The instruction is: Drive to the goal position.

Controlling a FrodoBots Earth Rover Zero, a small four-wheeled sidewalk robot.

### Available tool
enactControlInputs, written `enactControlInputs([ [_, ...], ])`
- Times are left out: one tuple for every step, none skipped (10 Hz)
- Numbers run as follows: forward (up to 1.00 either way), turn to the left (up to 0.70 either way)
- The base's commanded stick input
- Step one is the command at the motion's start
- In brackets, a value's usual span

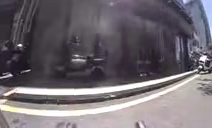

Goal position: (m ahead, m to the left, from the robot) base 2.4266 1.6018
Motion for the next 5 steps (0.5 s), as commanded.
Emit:
enactControlInputs([
  [0.00, 0.45],
  [0.00, 0.45],
  [0.00, 0.45],
  [0.00, 0.45],
  [0.00, 0.45],
])
